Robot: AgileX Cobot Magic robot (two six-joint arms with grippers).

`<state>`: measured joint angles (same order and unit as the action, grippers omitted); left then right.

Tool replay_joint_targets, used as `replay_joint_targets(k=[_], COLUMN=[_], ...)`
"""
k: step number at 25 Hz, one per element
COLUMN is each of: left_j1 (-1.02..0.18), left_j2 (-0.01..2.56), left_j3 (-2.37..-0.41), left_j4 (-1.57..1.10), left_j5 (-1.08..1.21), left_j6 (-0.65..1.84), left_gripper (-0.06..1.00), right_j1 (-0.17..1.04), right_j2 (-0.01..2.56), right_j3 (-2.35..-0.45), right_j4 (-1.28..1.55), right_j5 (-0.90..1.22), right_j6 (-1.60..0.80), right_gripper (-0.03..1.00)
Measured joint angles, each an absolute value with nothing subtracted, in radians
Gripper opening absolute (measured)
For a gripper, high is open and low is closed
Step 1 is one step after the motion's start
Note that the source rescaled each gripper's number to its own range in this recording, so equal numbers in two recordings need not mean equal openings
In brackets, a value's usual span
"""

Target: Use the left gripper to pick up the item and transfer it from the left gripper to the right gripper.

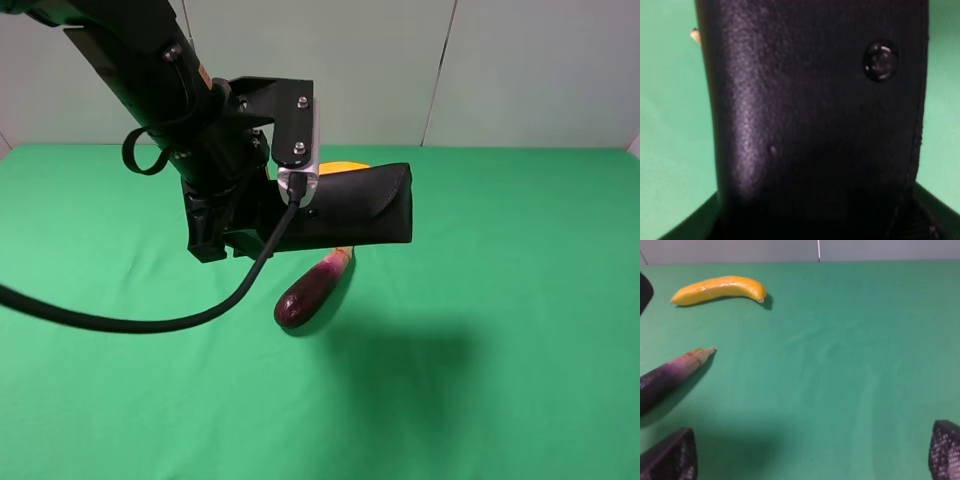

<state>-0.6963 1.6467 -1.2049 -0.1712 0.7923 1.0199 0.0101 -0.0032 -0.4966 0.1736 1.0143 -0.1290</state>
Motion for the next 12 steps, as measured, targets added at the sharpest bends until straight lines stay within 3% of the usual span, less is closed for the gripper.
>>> replay_joint_targets(k=[12], left_j1=[-0.696], left_j2=[1.647], left_j3=[-1.205], left_j4=[-0.171], left_j5=[0.780], left_j6=[1.035], left_gripper=[0.03], right_j1=[0.010], right_j2=[0.352], right_j3=[-0.508], right_j4=[0.411], right_j5=[0.907], right_j6=[-0.142], right_gripper=[1.00])
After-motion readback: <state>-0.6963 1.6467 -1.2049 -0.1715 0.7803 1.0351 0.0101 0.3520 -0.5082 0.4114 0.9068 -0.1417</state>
